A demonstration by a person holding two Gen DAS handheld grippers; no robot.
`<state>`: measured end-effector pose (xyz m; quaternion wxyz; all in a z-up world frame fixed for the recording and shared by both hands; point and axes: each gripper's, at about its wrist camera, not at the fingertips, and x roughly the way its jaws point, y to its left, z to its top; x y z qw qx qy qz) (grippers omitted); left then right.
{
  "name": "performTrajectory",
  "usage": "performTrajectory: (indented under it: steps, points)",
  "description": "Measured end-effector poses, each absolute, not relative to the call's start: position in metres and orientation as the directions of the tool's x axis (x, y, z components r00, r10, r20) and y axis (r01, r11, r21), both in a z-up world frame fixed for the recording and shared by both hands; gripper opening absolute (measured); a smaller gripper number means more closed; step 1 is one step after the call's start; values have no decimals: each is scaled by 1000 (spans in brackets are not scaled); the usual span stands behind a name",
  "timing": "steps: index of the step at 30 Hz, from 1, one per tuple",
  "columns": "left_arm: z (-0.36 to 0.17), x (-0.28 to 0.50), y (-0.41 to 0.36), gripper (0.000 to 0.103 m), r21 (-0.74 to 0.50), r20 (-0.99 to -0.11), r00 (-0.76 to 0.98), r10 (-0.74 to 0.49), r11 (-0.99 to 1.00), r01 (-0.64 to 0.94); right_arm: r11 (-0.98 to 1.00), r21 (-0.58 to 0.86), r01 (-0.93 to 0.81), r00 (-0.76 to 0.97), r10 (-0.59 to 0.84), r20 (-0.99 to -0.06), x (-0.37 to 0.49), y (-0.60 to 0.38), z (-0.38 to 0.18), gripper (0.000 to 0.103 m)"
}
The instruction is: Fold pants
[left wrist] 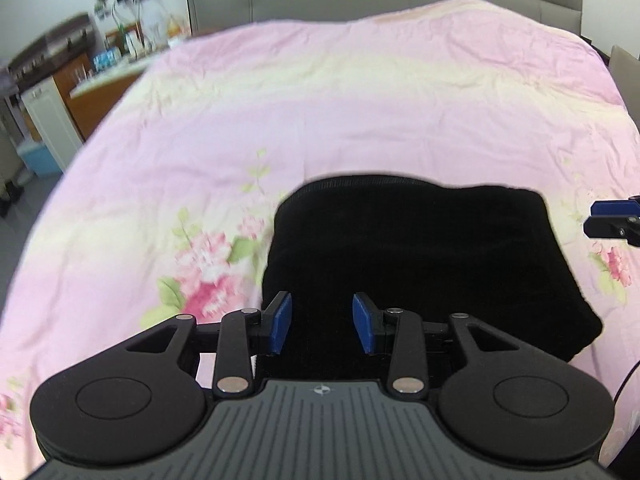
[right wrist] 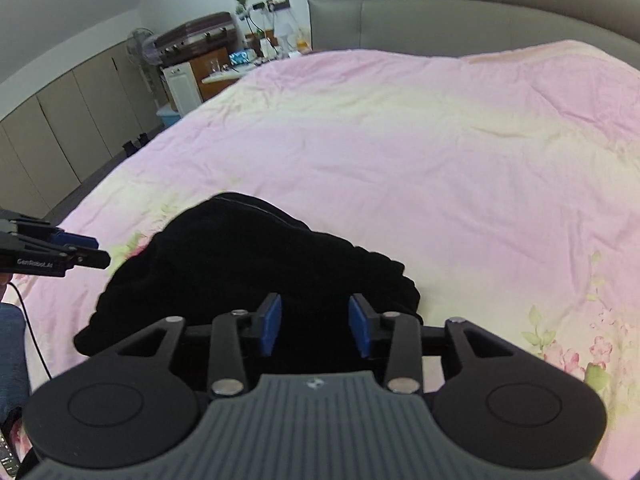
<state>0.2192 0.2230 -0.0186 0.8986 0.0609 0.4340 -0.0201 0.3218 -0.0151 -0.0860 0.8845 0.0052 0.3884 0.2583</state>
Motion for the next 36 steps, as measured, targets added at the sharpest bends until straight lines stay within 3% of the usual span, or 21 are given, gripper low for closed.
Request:
performTrajectory:
  steps: [2,8,13,21,27,36]
  points:
    - [9,205,211,48,150,-752,657,52,984,92,857,202,-474,587,479,-652,300,-16,-65,48]
    - [69,135,164,75,307,-608,782,133,949,77,850,194,-490,651,505,-567,222,-26,-14,67]
    - [68,83,133,87,308,-540,831,132,950,49,874,152,-461,715,468,-520,155,-36,1,93]
    - [38,40,110,89,146,-561,818,131,988,-58,903,134,-409,767,419,-486,85,-42,-9,95]
    - [17,24,95,90,159,-572,798,191,980,-120,922,108,-371,795,376,-476,57,-51,-29,96]
    - [-23,16,82,90,109,-648,749,137,990,-87,932,109,-346,793,353,-497,42,-60,-52,98]
